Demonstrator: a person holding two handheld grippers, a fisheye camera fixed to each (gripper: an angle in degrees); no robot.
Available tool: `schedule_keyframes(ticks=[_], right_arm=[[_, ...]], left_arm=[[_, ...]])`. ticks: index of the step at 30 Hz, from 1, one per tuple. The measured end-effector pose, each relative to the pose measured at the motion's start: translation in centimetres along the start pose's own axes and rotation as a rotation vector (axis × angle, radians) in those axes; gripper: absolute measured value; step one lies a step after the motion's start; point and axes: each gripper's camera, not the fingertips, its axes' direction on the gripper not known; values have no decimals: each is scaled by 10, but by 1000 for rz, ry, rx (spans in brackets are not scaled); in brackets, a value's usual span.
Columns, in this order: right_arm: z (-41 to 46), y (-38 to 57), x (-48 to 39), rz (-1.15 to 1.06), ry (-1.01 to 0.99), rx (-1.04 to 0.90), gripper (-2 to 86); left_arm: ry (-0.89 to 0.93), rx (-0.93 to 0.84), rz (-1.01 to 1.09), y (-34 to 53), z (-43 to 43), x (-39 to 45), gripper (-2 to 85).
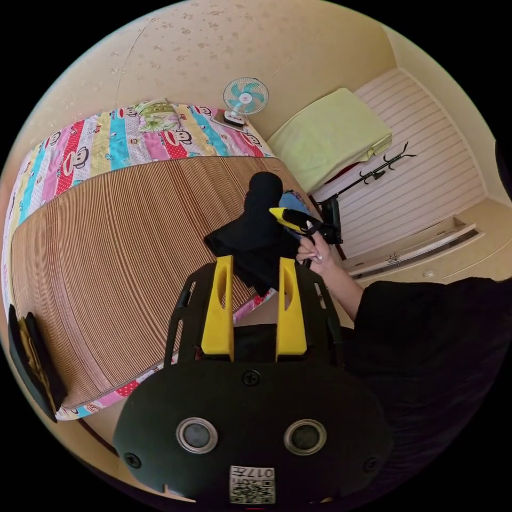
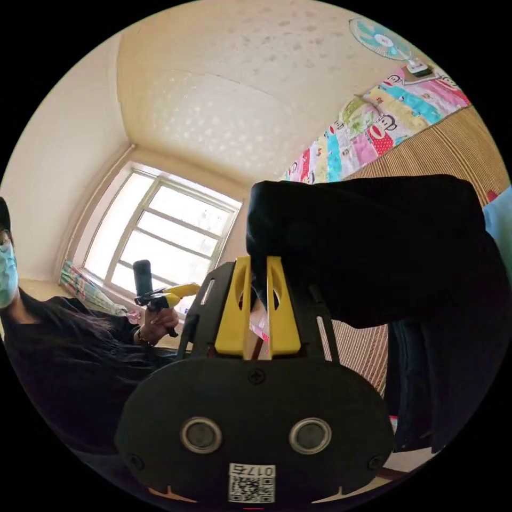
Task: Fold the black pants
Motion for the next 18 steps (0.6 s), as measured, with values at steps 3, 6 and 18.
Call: schedule_keyframes(ticks=[3, 6, 18], right_arm=[[-21, 26, 9, 96, 20, 174, 57], [-68, 97, 37, 376, 242, 377, 74], [-172, 262, 113, 662, 296, 475, 92]], left_arm=[[-10, -27, -8, -4, 15, 0, 118], [-30, -47, -2, 3, 29, -5, 116], [29, -129, 46, 14, 96, -10, 116]])
